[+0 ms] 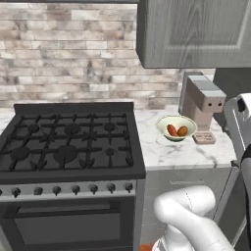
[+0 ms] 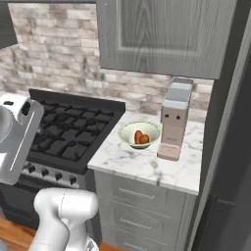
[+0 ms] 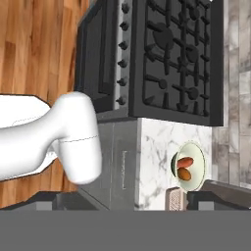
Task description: Take the sweet potato, bell pepper, and mango from the freezer and place them in the bowl on the counter.
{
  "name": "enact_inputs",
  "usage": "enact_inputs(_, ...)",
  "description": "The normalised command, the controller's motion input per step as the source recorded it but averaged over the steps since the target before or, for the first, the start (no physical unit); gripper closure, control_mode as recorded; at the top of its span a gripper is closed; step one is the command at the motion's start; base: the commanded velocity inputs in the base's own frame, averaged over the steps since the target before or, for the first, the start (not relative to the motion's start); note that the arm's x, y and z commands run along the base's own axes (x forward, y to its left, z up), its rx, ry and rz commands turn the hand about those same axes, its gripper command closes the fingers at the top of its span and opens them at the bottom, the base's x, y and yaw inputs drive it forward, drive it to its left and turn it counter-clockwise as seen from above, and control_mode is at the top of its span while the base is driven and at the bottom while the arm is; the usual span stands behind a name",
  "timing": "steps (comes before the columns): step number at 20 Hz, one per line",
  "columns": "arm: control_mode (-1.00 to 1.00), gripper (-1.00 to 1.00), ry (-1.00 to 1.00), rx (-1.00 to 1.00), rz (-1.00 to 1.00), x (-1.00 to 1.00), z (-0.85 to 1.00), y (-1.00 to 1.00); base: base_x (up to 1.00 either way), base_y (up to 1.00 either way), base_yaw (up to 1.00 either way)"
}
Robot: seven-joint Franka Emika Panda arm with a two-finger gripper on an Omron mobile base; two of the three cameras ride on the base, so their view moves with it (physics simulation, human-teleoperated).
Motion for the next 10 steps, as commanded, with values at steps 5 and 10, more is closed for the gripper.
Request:
enact_inputs(5, 1.0, -1.0, 0.0, 0.0, 0.0, 0.0, 0.0, 0.0, -1.0, 0.62, -0.09)
enact_inputs(10, 1.0, -1.0, 0.0, 0.0, 0.0, 0.0, 0.0, 0.0, -1.0, 0.31, -0.23)
